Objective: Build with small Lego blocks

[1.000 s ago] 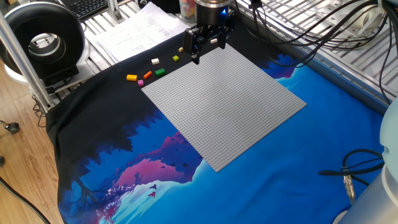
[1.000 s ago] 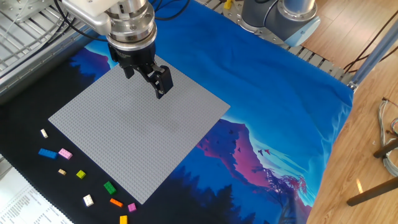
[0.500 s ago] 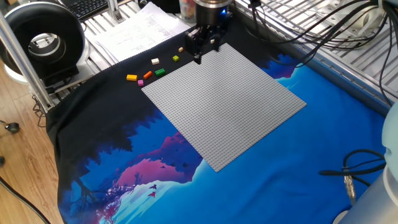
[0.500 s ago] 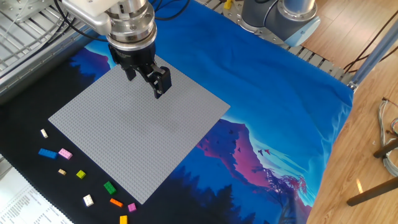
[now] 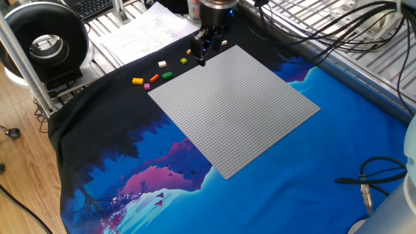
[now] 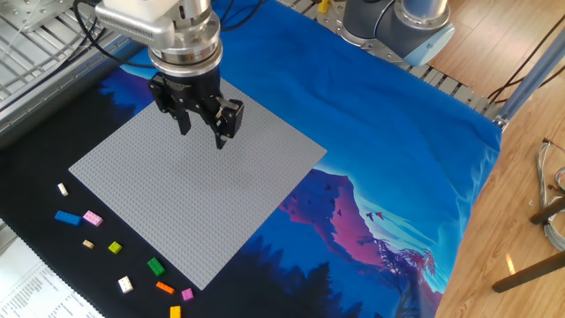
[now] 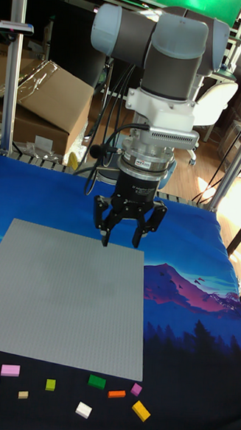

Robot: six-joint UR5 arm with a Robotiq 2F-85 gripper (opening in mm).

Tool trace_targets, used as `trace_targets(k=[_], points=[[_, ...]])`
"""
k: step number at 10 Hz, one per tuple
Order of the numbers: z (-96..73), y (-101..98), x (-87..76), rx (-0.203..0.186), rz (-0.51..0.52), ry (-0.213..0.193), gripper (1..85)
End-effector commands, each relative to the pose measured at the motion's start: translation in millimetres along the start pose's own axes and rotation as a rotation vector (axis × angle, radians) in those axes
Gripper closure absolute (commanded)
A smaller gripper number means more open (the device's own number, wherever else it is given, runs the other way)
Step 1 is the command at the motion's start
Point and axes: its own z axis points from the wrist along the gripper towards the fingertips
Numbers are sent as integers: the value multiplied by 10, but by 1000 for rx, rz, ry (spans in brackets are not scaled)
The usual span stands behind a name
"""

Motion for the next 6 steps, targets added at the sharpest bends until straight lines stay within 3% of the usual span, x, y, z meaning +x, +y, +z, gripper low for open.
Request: trace_targets(k=[1, 2, 4, 5, 6], points=[[-11, 16, -41, -7, -35, -16, 260], [-11, -11, -66, 4, -45, -26, 260], [-31, -212, -105, 83, -152, -37, 260], [-47, -207, -159, 76, -189, -63, 260], [-86, -160, -152, 43, -259, -69, 260]])
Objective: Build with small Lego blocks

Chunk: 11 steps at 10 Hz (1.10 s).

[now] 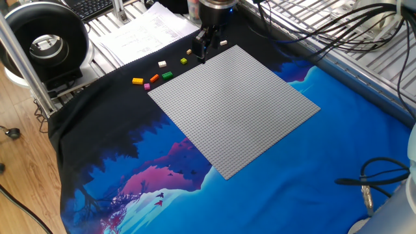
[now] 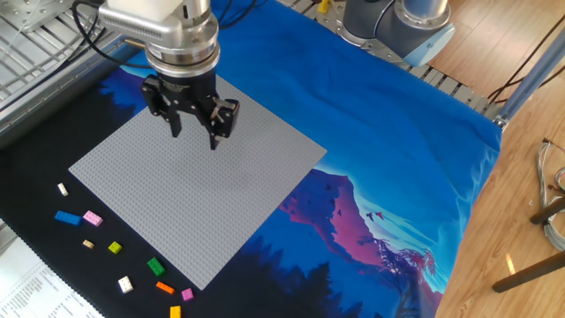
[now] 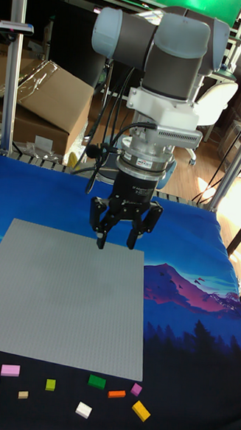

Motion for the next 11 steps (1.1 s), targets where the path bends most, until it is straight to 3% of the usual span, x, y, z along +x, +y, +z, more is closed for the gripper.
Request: trace_targets(k=[1, 3, 4, 6, 8, 9, 11], points=[[-81, -90, -6, 5, -233, -20, 253], [-73, -382, 128, 94, -573, 42, 253], [-16, -509, 192, 122, -671, 72, 257], [99, -530, 343, 96, -701, 74, 283], [112, -364, 428, 34, -700, 50, 300], [123, -348, 382, 38, -720, 27, 300], [117, -225, 280, 2, -700, -12, 290]])
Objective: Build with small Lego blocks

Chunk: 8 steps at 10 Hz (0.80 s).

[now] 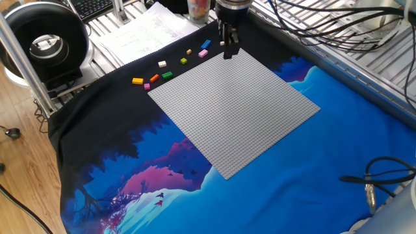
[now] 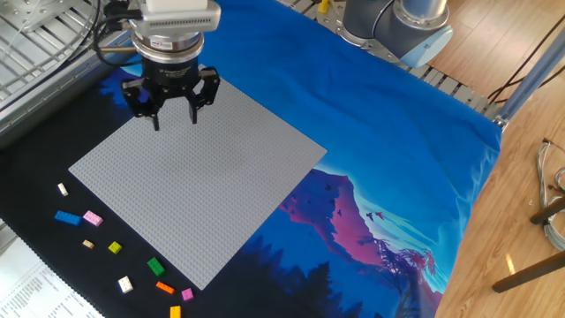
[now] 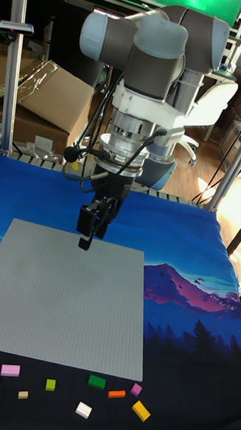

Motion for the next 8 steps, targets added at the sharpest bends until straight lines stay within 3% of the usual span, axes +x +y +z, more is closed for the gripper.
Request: trace_targets(k=[1, 2, 3, 4, 6, 7, 8], points=[[-54, 50, -91, -19, -13, -46, 290], [-142, 93, -11, -33, 6, -18, 290], [-208, 14, -22, -6, 5, -13, 290], [-261, -19, -66, 4, 1, -24, 290], [-283, -46, -71, 7, 3, -11, 293], [-289, 52, -153, -35, 0, -35, 290], [-286, 65, -130, -40, -4, -26, 290]])
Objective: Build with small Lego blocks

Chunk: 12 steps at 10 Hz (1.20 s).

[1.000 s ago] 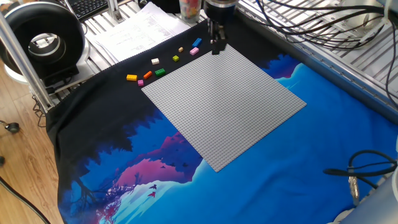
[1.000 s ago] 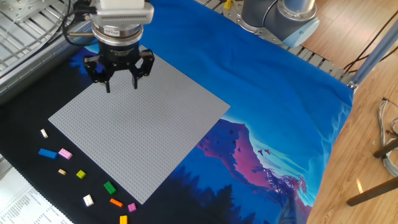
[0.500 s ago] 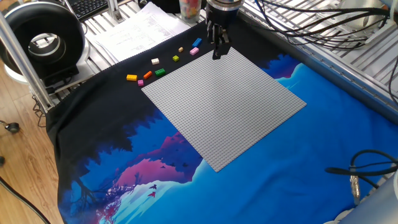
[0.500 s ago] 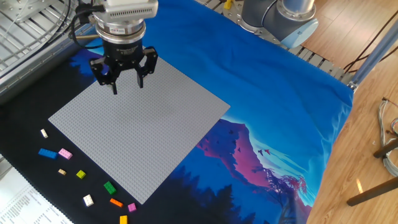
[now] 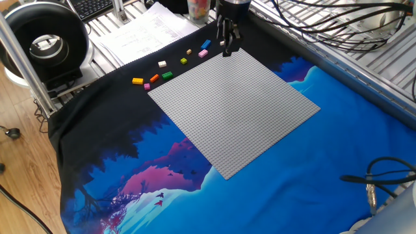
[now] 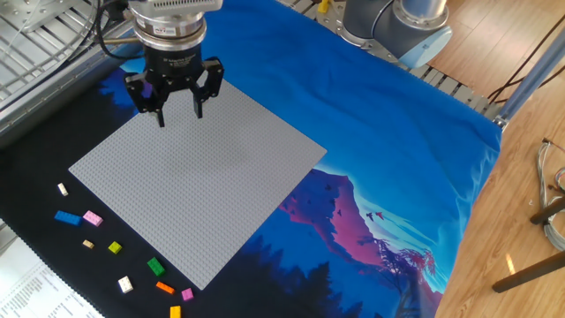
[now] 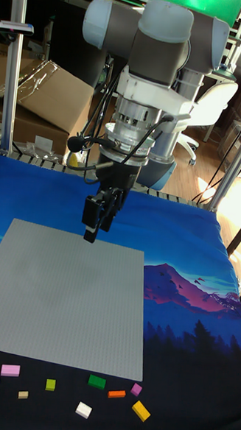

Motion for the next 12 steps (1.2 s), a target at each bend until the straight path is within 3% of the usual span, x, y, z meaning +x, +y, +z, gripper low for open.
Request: trace_targets(k=[1, 3, 5, 7, 8, 9, 10, 12], points=[[-48, 53, -42, -27, 15, -8, 290], [-51, 114, -65, -51, 42, -16, 283], [-49, 15, 83, -10, 102, 41, 263], [-59, 156, -198, -75, 234, -60, 213], [-64, 129, -286, -67, 219, -95, 160], [-72, 137, -347, -71, 177, -120, 27], [-63, 94, -284, -49, 119, -99, 7], [-47, -13, -26, -2, -52, -2, 7]])
